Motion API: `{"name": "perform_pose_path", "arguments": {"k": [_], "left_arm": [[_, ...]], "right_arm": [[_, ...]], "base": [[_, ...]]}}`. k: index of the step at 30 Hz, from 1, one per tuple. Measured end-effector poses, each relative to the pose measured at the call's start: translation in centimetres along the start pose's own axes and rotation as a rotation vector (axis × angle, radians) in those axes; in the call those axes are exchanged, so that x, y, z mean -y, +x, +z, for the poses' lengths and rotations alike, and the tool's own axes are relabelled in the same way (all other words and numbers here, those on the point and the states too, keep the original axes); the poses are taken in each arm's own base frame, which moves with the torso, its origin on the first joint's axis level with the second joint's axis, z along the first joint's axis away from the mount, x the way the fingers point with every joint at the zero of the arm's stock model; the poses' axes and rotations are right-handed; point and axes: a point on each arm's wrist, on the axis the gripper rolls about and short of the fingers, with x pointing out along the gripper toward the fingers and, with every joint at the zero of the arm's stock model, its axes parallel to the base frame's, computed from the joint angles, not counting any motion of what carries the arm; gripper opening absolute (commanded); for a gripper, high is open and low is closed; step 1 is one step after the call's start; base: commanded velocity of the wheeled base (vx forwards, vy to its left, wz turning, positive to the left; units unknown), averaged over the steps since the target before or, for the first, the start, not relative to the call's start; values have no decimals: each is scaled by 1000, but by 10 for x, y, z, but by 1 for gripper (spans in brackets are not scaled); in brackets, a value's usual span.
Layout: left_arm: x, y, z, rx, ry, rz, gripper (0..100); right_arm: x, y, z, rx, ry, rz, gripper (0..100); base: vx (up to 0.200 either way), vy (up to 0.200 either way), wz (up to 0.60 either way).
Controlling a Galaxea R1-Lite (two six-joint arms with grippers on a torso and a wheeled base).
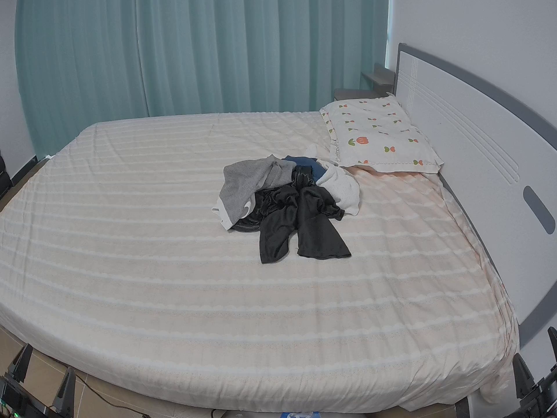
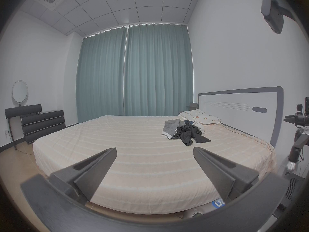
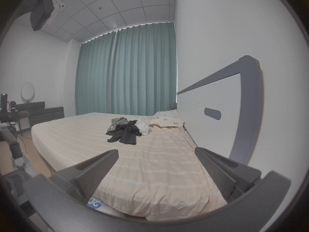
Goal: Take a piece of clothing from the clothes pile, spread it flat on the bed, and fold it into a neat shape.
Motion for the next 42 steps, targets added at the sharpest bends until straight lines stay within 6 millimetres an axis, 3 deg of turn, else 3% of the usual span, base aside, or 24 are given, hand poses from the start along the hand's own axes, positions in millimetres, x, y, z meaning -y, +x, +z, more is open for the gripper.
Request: {"name": "perform_pose_path", "arguments": {"k": [3,9,18,30,42], "left_arm": [[0,0,0,0,0,0,100],[0,0,0,0,3,0,100],[0,0,0,0,8,-4,100],[0,0,0,1,18,-6,100],[0,0,0,1,33,-8,100]], "right_arm": [[0,-1,10,20,23,19,100],[1,3,55,19,24,73,100],[1,58,82,-222,89,160,100],[-13,176,92,-463,215,199,100],[-57,323,60,-584,313,113,100]], "base": [[0,0,0],[0,0,0],[0,0,0],[0,0,0],[0,0,0]]}}
